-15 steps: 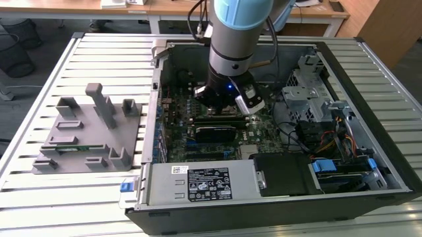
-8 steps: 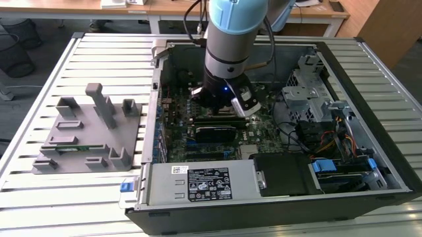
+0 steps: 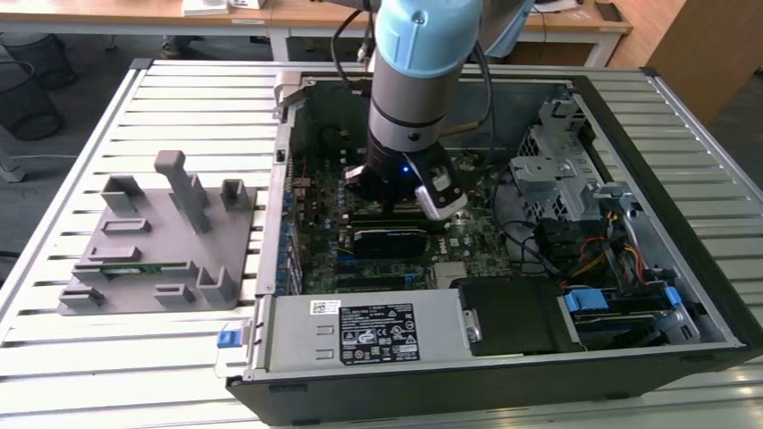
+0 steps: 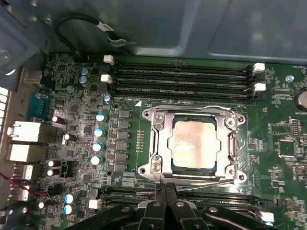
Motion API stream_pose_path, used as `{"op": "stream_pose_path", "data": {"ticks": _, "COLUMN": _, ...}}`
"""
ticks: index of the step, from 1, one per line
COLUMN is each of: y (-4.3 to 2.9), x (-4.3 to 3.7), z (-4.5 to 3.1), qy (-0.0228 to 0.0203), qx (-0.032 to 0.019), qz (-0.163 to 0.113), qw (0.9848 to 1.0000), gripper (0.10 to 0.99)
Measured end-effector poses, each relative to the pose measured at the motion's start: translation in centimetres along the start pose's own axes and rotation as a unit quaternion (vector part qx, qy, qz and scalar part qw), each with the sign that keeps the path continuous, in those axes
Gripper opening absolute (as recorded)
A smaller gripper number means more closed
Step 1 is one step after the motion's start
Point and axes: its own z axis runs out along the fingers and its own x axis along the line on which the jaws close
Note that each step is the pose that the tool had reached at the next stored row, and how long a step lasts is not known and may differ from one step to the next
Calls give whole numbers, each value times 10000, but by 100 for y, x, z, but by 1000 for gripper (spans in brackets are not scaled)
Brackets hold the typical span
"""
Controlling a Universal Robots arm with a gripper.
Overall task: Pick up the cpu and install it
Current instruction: 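Install the second cpu locking lever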
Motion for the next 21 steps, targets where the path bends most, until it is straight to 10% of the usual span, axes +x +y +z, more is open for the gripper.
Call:
{"op": "stream_pose_path", "data": {"ticks": 13, "y": -95, "x": 72, "z": 20, "qy": -16, "qx": -253, "qz": 26, "qw": 9997, "gripper": 106}}
{"op": "stream_pose_path", "data": {"ticks": 21, "y": -139, "x": 136, "z": 67, "qy": -20, "qx": -303, "qz": 29, "qw": 9995, "gripper": 106}}
